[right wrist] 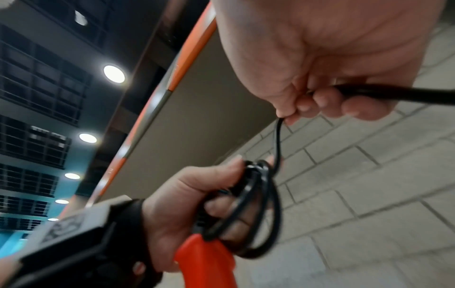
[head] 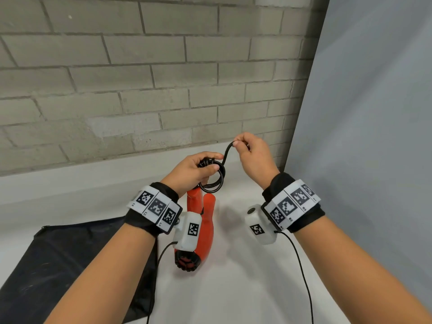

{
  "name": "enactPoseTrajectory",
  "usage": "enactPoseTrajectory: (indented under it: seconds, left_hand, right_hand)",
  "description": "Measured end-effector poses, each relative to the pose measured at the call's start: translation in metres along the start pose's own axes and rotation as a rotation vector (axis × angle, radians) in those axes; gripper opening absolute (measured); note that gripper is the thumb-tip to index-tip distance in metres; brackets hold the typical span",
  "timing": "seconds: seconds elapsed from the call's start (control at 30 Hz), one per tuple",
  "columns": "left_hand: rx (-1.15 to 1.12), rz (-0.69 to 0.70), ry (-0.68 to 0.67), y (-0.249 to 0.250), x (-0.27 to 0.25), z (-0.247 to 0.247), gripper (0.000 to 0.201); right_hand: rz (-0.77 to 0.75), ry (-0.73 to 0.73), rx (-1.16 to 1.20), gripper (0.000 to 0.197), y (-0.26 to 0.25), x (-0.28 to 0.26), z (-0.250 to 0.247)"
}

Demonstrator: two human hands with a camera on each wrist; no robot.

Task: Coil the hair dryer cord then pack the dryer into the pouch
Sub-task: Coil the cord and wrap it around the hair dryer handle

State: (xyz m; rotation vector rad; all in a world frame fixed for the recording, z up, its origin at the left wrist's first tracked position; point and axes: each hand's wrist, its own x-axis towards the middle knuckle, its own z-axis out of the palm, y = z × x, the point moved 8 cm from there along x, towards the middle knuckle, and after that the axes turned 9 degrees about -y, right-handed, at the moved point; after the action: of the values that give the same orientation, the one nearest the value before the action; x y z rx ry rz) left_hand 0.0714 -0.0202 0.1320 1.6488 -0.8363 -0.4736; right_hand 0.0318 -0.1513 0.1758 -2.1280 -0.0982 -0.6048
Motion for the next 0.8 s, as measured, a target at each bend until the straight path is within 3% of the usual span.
enactPoseTrajectory:
  seconds: [0.1, 0.23, 0.47, 0.57, 0.67, 0.73, 0.8]
  left_hand:
    - [0.087, -0.019, -0.066, 0.003, 0.001, 0.006, 0.034]
    - [0.16, 0.006, -0.096, 0.009, 0.002, 0.015, 0.029]
    - [0.051, 0.015, 0.052, 0.0, 0.005, 0.01, 0.015]
    - [0.016, 0.031, 0.119, -0.001, 0.006, 0.006, 0.015]
    - [-0.009, 0.035, 0.15, -0.002, 0.005, 0.003, 0.016]
    - [-0.017, 0.038, 0.146, -0.002, 0.005, 0.002, 0.016]
    - [-0.03, 0.043, 0.151, -0.002, 0.004, 0.002, 0.016]
  right_hand:
    - [-0.069, -0.007, -0.006, 0.015, -0.019, -0.006, 0.001]
    - [-0.104, 0.003, 0.022, 0.016, -0.023, -0.01, 0.0]
    - [-0.013, -0.026, 0.124, 0.011, 0.008, -0.02, -0.001]
    - [0.153, -0.084, 0.127, 0.024, 0.047, -0.036, 0.012]
    - [0.426, -0.217, 0.059, 0.045, 0.099, -0.061, 0.037]
    - [0.553, -0.33, 0.018, 0.046, 0.128, -0.079, 0.058]
    - [0.582, -0.39, 0.041, 0.039, 0.147, -0.091, 0.077]
